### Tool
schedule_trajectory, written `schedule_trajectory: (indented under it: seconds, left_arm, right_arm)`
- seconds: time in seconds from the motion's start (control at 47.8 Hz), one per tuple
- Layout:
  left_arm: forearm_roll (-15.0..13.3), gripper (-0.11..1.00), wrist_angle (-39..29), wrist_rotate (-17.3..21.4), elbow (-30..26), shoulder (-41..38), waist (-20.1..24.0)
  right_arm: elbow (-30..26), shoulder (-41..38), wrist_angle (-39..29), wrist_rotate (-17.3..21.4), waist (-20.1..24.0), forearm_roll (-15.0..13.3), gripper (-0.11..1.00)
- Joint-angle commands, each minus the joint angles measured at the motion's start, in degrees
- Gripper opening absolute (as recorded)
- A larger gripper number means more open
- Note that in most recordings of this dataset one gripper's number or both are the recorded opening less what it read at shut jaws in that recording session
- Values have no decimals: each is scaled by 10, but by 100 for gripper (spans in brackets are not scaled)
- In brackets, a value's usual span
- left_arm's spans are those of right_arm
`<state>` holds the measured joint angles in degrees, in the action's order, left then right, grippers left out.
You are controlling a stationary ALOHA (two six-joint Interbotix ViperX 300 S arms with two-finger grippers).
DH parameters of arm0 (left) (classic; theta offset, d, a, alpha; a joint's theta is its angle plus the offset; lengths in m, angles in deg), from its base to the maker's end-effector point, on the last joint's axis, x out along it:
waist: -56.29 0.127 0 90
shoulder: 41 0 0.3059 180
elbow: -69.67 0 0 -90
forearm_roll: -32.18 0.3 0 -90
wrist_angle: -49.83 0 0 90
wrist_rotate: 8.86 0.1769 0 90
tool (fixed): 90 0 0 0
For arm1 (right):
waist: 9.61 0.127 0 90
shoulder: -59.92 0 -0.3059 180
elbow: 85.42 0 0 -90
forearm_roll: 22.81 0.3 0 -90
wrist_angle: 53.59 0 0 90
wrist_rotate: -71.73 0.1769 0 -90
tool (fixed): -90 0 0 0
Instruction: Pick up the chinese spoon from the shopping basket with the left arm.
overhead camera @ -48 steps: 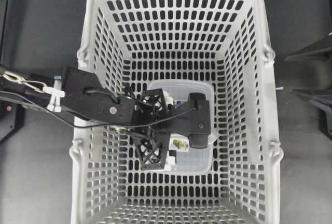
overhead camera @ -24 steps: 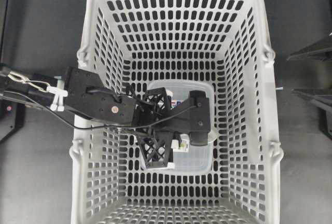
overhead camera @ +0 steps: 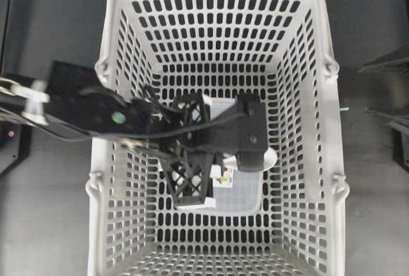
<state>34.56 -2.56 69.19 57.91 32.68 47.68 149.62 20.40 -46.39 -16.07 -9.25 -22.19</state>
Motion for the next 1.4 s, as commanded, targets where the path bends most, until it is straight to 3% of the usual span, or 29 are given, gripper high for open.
schedule_trajectory:
  seconds: [0.0,0.293,1.382]
  left_arm:
    - [2,13,-24,4,-47,39,0]
    - [2,13,-85,50,-106,54,0]
    - [3,13,-87,59,-114,50,4]
  right_arm:
    - [-4,-3,4,1,2,2,73]
    - [-4,-3,5,1,2,2,73]
    - [-4,-2,5,2,2,2,73]
